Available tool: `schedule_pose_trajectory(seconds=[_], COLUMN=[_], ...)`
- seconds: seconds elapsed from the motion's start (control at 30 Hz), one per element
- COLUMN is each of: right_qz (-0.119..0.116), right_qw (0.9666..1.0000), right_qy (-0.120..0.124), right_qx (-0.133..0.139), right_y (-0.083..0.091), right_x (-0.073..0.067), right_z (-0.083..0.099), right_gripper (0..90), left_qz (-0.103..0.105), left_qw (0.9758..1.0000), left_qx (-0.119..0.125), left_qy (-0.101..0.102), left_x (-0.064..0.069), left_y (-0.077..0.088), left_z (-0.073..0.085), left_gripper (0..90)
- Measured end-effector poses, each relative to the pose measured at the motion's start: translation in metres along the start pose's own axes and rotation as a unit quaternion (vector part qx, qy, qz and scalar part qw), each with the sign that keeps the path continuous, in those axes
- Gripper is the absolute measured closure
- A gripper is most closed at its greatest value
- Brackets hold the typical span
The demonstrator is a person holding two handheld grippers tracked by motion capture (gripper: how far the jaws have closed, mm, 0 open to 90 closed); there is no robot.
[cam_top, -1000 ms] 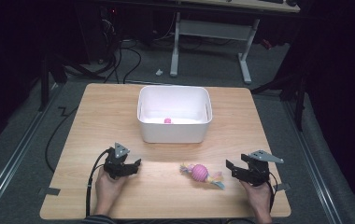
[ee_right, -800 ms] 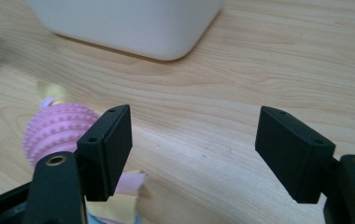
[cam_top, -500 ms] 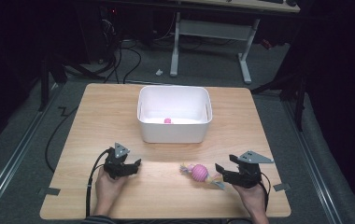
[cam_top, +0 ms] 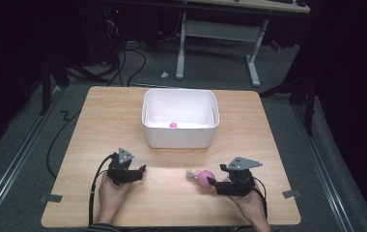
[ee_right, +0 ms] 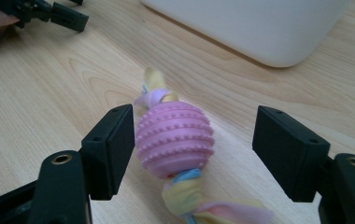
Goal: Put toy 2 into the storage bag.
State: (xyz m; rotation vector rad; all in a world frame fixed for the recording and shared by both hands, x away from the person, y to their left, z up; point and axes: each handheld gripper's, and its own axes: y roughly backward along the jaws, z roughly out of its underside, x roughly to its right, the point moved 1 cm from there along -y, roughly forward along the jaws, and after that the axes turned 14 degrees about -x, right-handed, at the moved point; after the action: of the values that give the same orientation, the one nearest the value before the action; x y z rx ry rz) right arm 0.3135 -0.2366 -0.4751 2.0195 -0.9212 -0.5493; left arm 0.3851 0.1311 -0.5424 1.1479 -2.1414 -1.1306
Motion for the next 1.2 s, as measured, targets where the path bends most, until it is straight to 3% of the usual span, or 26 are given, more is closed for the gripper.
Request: schedule_pose_trajectory(seconds=[0.23,0.63,0.97,1.2], right_qz=[-0.005,0.005,0.020,0.031], right_qw=[0.9986,0.9916,0.9878,0.9874], right_qy=[0.028,0.055,0.058,0.060], right_qx=[-0.044,-0.117,-0.143,-0.143], right_y=[-0.012,-0.033,-0.039,-0.039], right_x=[-0.009,-0.014,-0.010,-0.009], right_z=[-0.013,-0.025,-0.029,-0.029], right_gripper=[28.7,26.3,27.2,33.8], left_qz=[0.000,0.001,0.001,0.001], left_qw=[1.0000,1.0000,1.0000,1.0000], left_qx=[0.000,0.000,-0.001,-0.001], left_qy=[-0.001,-0.002,-0.002,-0.002], left_x=[0.000,0.000,0.000,0.000], left_y=[0.000,0.000,0.000,0.000], left_z=[0.000,0.000,0.000,0.000], left_gripper=[26.9,26.3,26.0,26.0])
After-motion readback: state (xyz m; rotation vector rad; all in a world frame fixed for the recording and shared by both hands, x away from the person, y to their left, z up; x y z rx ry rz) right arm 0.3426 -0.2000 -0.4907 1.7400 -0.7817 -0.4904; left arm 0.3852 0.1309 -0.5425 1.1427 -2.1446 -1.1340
